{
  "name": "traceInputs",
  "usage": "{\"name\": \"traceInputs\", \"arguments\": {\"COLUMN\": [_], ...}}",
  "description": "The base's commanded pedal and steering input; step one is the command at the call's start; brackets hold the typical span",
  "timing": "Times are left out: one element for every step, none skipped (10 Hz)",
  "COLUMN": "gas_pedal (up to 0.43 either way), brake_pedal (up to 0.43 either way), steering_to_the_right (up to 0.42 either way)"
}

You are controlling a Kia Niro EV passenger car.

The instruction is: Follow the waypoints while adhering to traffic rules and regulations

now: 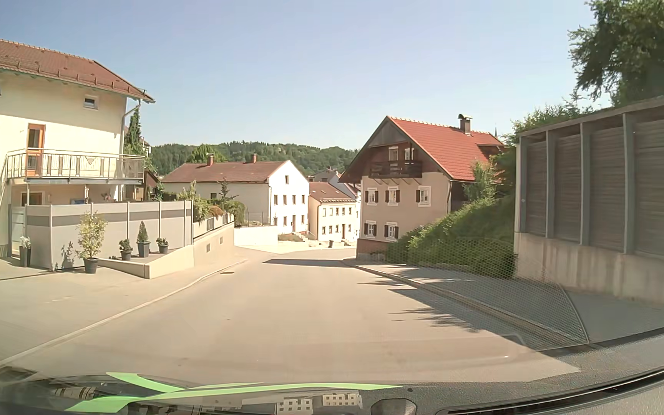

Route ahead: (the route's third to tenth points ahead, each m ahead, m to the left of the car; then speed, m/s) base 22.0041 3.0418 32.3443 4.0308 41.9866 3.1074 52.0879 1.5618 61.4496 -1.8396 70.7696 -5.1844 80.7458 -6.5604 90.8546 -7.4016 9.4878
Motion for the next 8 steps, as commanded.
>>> {"name": "traceInputs", "arguments": {"gas_pedal": [0.0,0.0,0.0,0.0,0.0,0.0,0.0,0.0], "brake_pedal": [0.0,0.0,0.0,0.0,0.0,0.0,0.0,0.0], "steering_to_the_right": [-0.031,-0.03,-0.03,-0.031,-0.032,-0.035,-0.036,-0.036]}}
